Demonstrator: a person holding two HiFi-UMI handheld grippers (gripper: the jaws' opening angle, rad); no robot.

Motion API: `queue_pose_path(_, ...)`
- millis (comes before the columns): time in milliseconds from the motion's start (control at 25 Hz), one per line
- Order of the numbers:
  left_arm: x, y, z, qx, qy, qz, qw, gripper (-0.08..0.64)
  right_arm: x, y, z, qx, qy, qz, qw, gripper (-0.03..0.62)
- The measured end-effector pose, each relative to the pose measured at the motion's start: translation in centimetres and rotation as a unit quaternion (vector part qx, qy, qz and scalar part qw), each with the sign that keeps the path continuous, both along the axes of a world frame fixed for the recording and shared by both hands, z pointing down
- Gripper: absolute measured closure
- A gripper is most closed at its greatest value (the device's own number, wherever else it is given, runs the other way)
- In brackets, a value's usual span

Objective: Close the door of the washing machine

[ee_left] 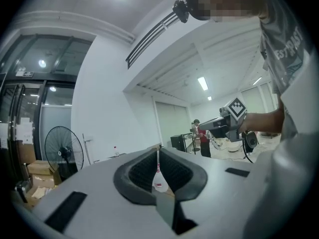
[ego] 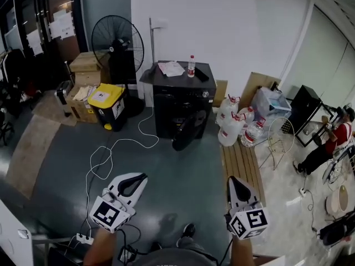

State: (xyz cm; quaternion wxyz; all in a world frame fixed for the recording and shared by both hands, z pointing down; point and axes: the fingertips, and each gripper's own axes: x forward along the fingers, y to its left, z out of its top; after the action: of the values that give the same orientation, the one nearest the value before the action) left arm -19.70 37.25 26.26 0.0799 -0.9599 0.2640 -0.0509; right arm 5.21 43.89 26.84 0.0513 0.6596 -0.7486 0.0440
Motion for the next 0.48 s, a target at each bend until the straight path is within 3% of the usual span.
queue_pose_path(480, 6.6, -6.4, -0.4, 0.002, -0.010, -0.051, 0.9986, 0.532, 7.3, -9.2, 0.3, -0.002, -0.007, -0.053, 0.999, 0.574)
